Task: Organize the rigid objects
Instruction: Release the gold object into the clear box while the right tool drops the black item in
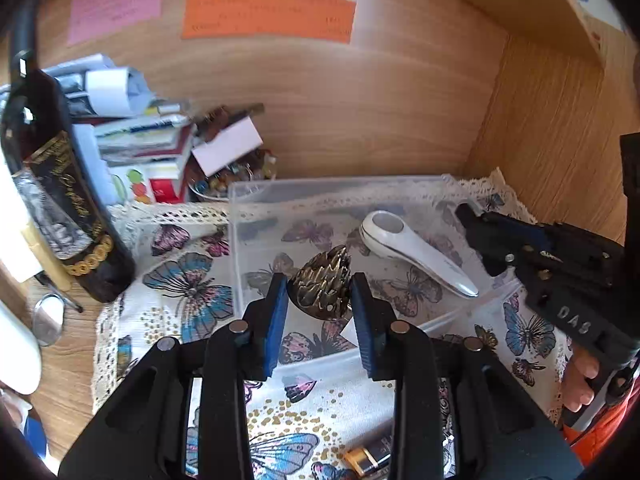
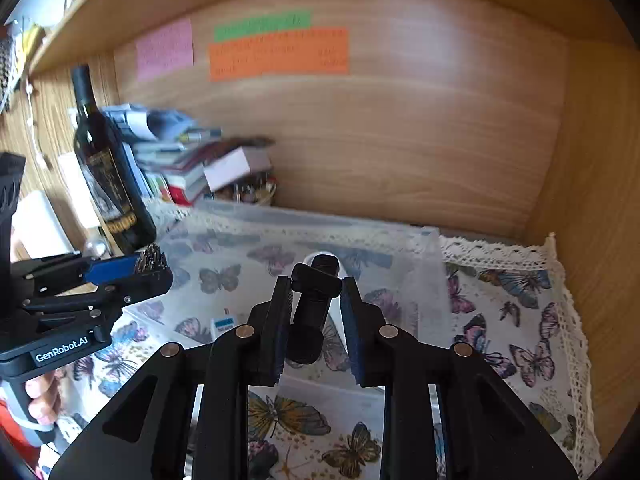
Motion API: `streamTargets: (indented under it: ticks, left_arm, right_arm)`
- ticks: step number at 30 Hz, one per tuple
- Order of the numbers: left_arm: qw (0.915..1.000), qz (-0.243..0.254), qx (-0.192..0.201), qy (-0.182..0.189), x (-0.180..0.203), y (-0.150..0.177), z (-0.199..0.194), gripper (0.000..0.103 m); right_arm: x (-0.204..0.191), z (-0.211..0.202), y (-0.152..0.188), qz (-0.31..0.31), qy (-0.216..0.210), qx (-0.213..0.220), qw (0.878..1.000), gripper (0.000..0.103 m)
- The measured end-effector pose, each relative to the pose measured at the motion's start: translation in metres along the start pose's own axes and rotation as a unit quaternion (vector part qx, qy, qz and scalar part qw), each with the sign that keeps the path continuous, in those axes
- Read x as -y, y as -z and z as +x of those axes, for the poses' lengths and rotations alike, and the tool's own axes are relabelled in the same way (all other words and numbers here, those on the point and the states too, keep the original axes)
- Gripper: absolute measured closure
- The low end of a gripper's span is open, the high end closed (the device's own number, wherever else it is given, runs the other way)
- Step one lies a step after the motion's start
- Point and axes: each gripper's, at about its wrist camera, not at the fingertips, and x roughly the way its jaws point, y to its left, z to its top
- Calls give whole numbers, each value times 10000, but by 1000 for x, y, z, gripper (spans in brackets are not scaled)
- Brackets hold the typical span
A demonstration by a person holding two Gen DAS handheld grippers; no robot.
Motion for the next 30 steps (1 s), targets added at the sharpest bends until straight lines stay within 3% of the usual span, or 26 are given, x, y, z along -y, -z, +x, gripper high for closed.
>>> streamTargets:
  ticks: [11,19,30]
  left_arm:
    - [9995,106,-296,-52,7,1,27,71]
    - [9995,126,-279,-27,8,1,23,71]
    - [9991,331,258,-92,16,11,-29,38]
  right_arm:
    - [2,40,7,116,-178,-556,9982,80]
    - [0,30,4,82,-119,-445,9989,79]
    - [-2,-25,6,12,-68,93,9999,61]
